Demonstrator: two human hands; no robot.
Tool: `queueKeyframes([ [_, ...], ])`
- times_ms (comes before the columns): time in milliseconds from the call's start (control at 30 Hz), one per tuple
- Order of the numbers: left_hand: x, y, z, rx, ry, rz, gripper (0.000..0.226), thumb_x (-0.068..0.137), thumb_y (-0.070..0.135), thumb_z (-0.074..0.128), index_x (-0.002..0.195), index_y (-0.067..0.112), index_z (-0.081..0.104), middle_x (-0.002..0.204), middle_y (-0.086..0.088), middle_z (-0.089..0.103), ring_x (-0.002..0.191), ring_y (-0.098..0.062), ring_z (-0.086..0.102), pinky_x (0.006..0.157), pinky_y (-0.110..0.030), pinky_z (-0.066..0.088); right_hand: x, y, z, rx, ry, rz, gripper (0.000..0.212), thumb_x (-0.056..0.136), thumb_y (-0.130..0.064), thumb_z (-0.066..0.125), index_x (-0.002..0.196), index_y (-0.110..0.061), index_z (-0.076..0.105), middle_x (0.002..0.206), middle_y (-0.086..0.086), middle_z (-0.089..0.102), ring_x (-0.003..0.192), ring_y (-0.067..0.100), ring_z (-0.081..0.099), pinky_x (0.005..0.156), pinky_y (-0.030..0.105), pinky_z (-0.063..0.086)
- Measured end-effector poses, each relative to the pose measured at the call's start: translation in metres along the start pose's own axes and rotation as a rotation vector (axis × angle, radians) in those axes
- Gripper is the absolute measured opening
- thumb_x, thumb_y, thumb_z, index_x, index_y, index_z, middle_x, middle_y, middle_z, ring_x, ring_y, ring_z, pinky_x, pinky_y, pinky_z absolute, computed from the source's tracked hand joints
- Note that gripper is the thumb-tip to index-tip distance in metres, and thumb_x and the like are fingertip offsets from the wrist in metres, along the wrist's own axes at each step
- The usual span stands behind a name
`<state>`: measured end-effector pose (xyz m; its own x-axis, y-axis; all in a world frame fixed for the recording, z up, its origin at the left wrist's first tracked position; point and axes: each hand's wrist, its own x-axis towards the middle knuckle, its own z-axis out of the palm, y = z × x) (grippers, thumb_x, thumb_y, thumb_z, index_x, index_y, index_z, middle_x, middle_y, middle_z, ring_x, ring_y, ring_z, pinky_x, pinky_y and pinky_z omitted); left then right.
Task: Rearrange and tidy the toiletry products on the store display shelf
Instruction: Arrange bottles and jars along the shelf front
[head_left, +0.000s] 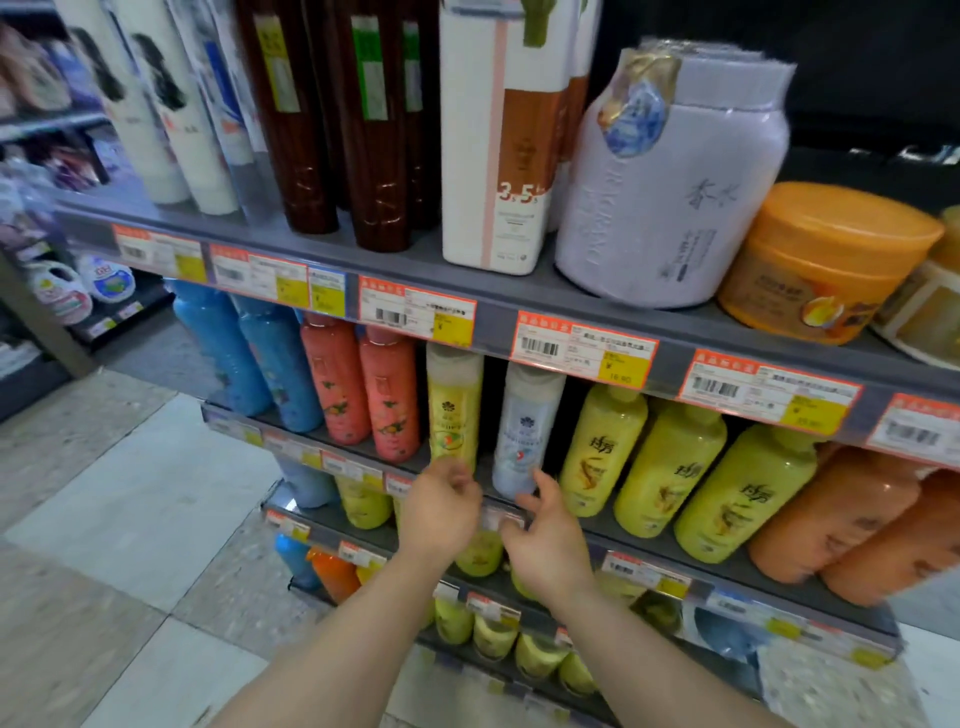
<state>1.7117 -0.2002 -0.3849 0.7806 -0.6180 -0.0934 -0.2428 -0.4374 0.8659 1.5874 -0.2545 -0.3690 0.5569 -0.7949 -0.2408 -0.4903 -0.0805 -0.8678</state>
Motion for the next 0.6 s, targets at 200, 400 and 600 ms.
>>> queueKeyframes([
  [200,0.020,-0.012,-0.023,-0.125,0.000,0.075,0.037,0.081,-0.001,0.058,0.107,0.024,0.055,0.095,0.019,0.062,0.090,-0.012,0.062,0.069,-0.006,0.044,0.010,-0.023,0.029,-0.009,-0.156,-0.048,0.074,0.091,-0.009,0.053,0.152,-0.022,0.014,0.151,0.004,0.036,0.136,0.013,0.038,0.101,0.018,0.035],
  [400,0.029,-0.016,-0.029,-0.164,-0.174,0.138,0.053,0.078,0.001,0.052,0.119,0.034,0.059,0.108,0.010,0.070,0.101,-0.011,0.064,0.091,-0.042,0.051,0.031,-0.030,0.046,0.025,-0.225,-0.054,0.084,0.089,-0.004,0.055,0.153,-0.026,0.007,0.139,-0.011,0.043,0.120,0.002,0.046,0.088,0.007,0.034],
  [600,0.038,-0.020,-0.030,-0.138,-0.289,0.124,0.062,0.080,0.002,0.050,0.134,0.031,0.048,0.119,0.008,0.065,0.110,-0.009,0.061,0.099,-0.040,0.048,0.034,-0.029,0.049,0.107,-0.219,-0.047,0.086,0.089,0.001,0.054,0.149,-0.036,0.006,0.125,-0.026,0.041,0.088,-0.027,0.048,0.074,0.001,0.039],
])
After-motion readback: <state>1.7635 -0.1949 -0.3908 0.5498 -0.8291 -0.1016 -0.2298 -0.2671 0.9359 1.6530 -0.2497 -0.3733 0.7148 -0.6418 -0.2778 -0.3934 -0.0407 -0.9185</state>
